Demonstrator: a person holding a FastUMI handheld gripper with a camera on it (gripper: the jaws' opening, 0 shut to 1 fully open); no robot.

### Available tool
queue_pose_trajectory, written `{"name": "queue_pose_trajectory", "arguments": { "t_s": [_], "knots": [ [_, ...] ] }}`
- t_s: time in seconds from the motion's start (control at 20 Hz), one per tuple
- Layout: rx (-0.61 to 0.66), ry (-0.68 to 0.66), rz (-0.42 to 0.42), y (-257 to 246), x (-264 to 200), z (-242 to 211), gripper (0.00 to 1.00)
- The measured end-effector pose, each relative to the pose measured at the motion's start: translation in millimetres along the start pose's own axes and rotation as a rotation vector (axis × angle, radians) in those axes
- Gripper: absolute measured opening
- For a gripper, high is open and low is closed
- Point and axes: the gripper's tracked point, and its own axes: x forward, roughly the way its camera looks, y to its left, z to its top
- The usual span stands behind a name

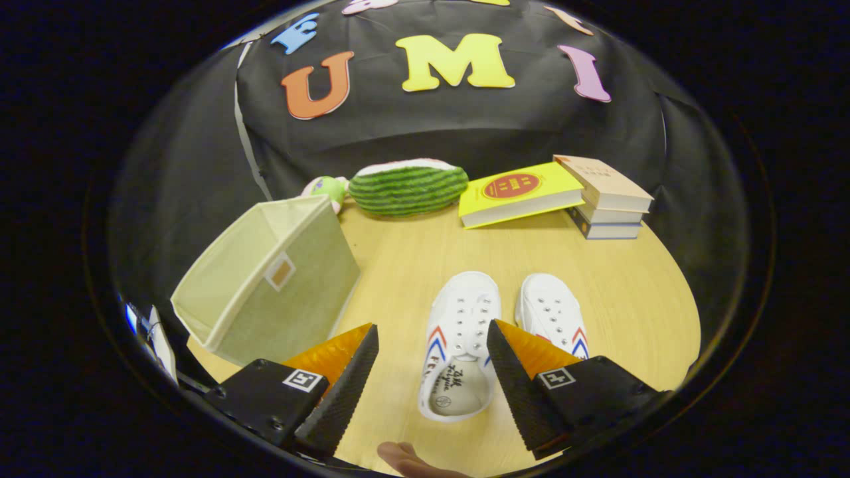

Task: Open the storage box then place both shoes into the box .Put the left shoe in first, then the right shoe, with the right side of both shoes facing outward in a uniform manner.

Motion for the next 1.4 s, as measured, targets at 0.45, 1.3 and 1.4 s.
{"name": "queue_pose_trajectory", "arguments": {
  "t_s": [0.45,1.3,1.4],
  "knots": [
    [0.057,0.301,0.0,-41,31,-55,0.72],
    [0.331,0.261,0.189,-28,34,-20,0.06],
    [0.312,0.244,0.193,-26,21,-9,0.06]
  ]
}}
